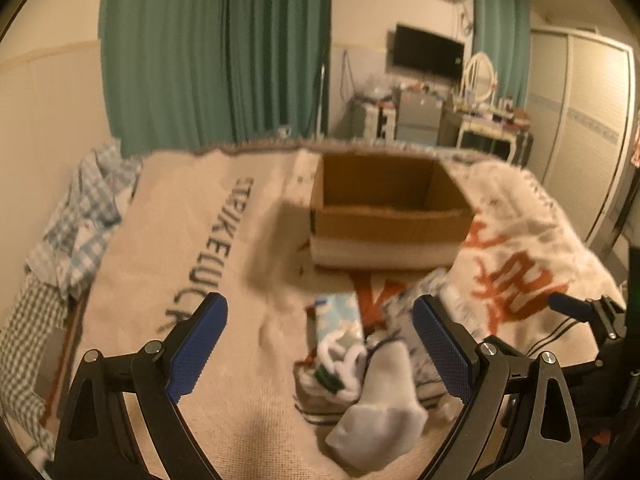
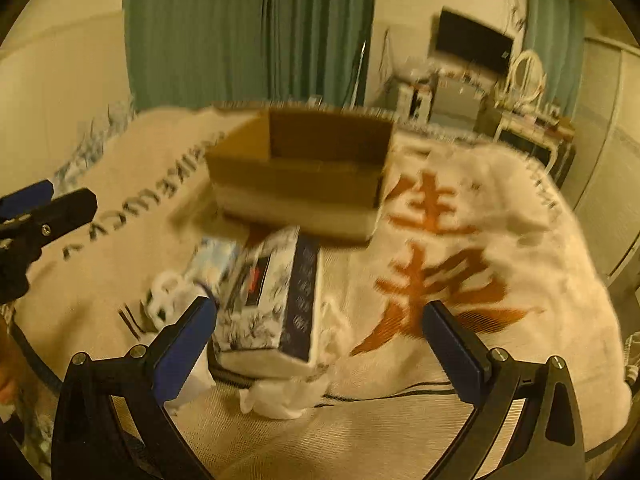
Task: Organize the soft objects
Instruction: 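Grasp the floral tissue pack with the right tool while the left tool grasps the white sock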
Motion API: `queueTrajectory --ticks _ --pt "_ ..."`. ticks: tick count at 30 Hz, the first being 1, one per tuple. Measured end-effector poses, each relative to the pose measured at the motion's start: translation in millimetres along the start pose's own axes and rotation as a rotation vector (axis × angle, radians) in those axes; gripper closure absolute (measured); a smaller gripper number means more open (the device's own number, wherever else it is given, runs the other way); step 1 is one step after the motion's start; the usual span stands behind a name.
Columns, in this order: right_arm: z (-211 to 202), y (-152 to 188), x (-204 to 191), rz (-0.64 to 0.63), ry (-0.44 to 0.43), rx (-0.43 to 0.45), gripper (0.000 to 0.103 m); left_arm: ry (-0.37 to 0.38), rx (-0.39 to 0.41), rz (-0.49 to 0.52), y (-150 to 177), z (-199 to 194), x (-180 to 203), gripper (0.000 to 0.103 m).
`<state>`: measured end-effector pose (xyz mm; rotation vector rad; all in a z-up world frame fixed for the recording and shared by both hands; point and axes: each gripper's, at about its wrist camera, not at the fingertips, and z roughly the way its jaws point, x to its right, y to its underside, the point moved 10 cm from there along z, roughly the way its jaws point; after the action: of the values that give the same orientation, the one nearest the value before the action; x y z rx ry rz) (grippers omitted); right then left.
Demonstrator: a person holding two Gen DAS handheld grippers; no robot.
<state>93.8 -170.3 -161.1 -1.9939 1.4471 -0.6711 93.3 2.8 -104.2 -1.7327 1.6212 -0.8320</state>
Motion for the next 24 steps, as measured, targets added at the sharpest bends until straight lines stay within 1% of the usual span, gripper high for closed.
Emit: queueTrajectory --ticks 1,3,6,8,9,10,11,14,18,21,22,23,24 --pt "10.2 5.0 -4.3 -0.001 -0.015 -0.022 0.000 -0.002 -0.024 0.000 6.4 6.7 0.0 0.008" --pt "26.6 12.7 -11.8 -0.012 -0.040 -0.062 0.005 -0.015 -0.065 0.009 17.8 17.6 0.4 0.008" --pt "46.8 24.0 -22.2 -0.033 -0.067 -0.107 0.017 -0.033 -0.118 0.024 34.3 30.0 -0.8 0.008" --pt "53.9 28.5 -27.4 -0.035 -0.096 -0.123 0.038 -0.039 -0.150 0.031 44.0 36.0 -1.2 0.008" --pt "56.1 30.0 -28.8 -0.034 -0.109 -0.127 0.041 -0.039 -0.161 0.032 47.0 37.7 -1.5 0.008" --pt "57.0 31.1 -27.5 -0.038 -0.099 -0.125 0.051 -0.041 -0.177 0.035 50.7 39.2 -0.8 0.008" --pt "56.5 30.7 -26.7 -0.042 -0.093 -0.121 0.054 -0.038 -0.185 0.039 52.7 40.3 0.2 0.009" --pt "49.1 26.8 -21.5 0.001 -0.127 -0.102 0.060 -0.025 -0.192 0.055 55.6 36.3 7.2 0.009" --pt "29.8 15.1 -8.7 0.056 -0.135 -0.032 0.062 0.001 -0.200 0.074 58.9 28.5 17.7 0.009" --pt "15.2 6.5 -0.1 0.076 -0.127 0.008 0.062 0.027 -0.226 0.101 69.9 24.5 29.5 0.009" --pt "9.8 4.2 2.7 0.080 -0.122 0.021 0.062 0.036 -0.240 0.112 75.5 24.1 34.2 0.009" --pt "3.9 -0.6 4.6 0.091 -0.130 0.060 0.062 0.045 -0.258 0.122 81.9 24.7 38.8 0.009" --pt "0.0 -2.0 7.0 0.093 -0.125 0.068 0.062 0.055 -0.280 0.130 88.9 26.3 43.6 0.009"
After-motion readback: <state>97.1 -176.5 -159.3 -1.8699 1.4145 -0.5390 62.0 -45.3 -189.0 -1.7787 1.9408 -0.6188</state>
